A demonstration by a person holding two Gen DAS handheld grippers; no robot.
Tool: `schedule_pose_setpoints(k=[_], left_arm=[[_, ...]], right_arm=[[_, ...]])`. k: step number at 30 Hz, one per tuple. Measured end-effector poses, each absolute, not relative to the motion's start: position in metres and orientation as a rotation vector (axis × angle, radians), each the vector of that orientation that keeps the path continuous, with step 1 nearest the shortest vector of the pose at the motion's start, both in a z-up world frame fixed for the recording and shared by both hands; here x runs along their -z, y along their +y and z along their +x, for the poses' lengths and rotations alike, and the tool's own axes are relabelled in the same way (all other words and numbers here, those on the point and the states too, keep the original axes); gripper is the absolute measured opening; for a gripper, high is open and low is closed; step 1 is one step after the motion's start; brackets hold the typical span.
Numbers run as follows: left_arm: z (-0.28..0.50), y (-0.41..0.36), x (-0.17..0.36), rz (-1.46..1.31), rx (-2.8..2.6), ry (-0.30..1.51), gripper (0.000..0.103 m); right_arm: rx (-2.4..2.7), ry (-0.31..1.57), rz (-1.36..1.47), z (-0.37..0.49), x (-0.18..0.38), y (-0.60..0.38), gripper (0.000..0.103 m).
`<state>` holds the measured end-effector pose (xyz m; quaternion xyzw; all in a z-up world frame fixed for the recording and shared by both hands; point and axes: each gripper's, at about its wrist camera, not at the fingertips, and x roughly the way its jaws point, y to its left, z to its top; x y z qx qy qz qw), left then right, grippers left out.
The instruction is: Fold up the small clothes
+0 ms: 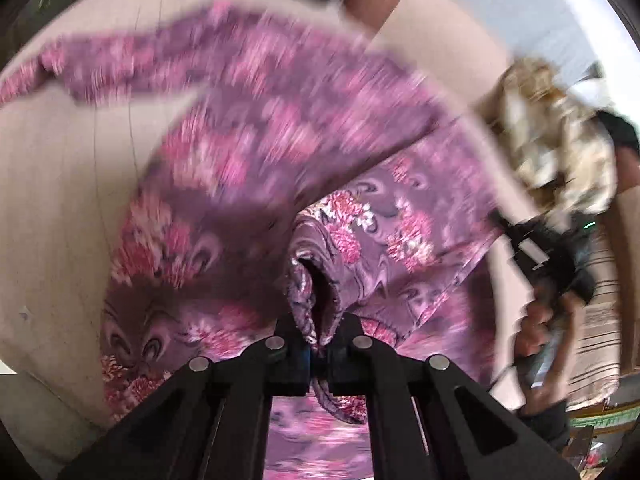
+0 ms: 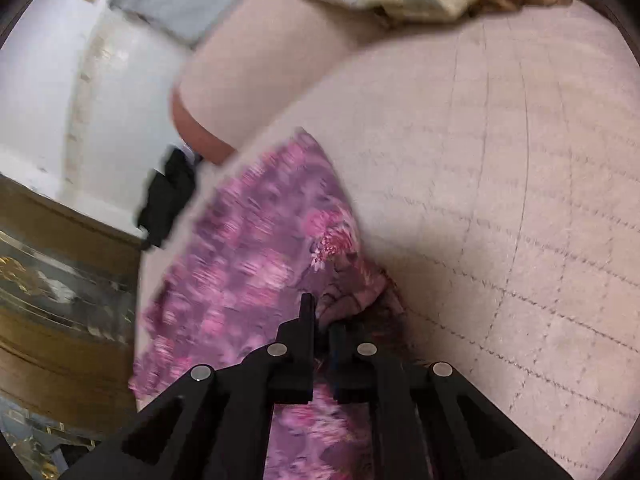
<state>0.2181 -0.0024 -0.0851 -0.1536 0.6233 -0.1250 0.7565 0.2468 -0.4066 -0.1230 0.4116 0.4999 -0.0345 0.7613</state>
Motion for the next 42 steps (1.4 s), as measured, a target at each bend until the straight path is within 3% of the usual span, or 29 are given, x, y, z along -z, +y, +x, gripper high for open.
schedule_pose_setpoints(k=[3,4,5,7,9,10,11,12,14,18,21,22,23,25,27,28,29,31,32,37,42], left_arm=[[0.216,0.0,0.093,-0.365,0.266,1.388,0.004],[0.215,0.0,0.086,-0.348,0.269,1.359,0.004],[0.213,0.001,0.081,-0.326,0.263,1.335,0.005],[0.21,-0.001,0.08,-0.276,0.242,1.328,0.005],[0.209,-0.002,0.092,-0.252,0.218,1.371,0.008],[0.209,-0.001,0.097,-0.247,0.207,1.376,0.008],[0.208,-0.002,0.094,-0.244,0.204,1.368,0.008],[0.206,-0.002,0.091,-0.241,0.207,1.355,0.008],[0.207,-0.003,0.087,-0.231,0.21,1.336,0.008],[0.214,0.001,0.09,-0.238,0.19,1.341,0.008],[0.217,-0.003,0.096,-0.205,0.176,1.354,0.009],[0.218,-0.005,0.095,-0.188,0.173,1.347,0.01],[0.217,-0.007,0.092,-0.176,0.172,1.335,0.01],[0.217,-0.007,0.087,-0.168,0.171,1.32,0.021],[0.215,0.0,0.074,-0.188,0.172,1.277,0.029],[0.214,0.009,0.06,-0.217,0.167,1.226,0.039],[0.214,0.017,0.049,-0.239,0.159,1.186,0.047],[0.212,0.037,0.025,-0.276,0.118,1.078,0.083],[0.211,0.051,0.014,-0.295,0.078,1.034,0.089],[0.226,0.123,-0.008,-0.495,-0.052,0.986,0.09],[0.241,0.205,-0.007,-0.741,-0.223,0.994,0.09]], right_arm=[[0.065,1.12,0.969,0.246,0.142,-0.406,0.009],[0.073,1.121,0.954,0.247,0.14,-0.406,0.016],[0.081,1.11,0.936,0.248,0.135,-0.407,0.037],[0.102,1.058,0.914,0.244,0.126,-0.415,0.065],[0.114,1.042,0.898,0.248,0.127,-0.42,0.065],[0.105,1.04,0.902,0.251,0.13,-0.422,0.057],[0.086,1.042,0.908,0.251,0.131,-0.425,0.032],[0.068,1.044,0.914,0.251,0.131,-0.426,0.022],[0.047,1.05,0.912,0.252,0.128,-0.425,0.011],[0.112,1.054,0.762,0.255,0.112,-0.419,0.008],[0.171,1.149,0.68,0.26,0.132,-0.414,0.009],[0.177,1.162,0.656,0.262,0.136,-0.412,0.013],[0.188,1.165,0.63,0.262,0.134,-0.411,0.024],[0.197,1.147,0.623,0.258,0.121,-0.41,0.031],[0.184,1.095,0.596,0.246,0.101,-0.404,0.051],[0.187,1.062,0.57,0.237,0.086,-0.398,0.067],[0.173,1.022,0.552,0.225,0.071,-0.391,0.075],[0.128,0.965,0.534,0.202,0.046,-0.371,0.08],[0.096,0.95,0.525,0.192,0.034,-0.358,0.081],[-0.105,0.941,0.386,0.18,-0.023,-0.271,0.081],[-0.276,0.911,0.322,0.192,-0.066,-0.195,0.093]])
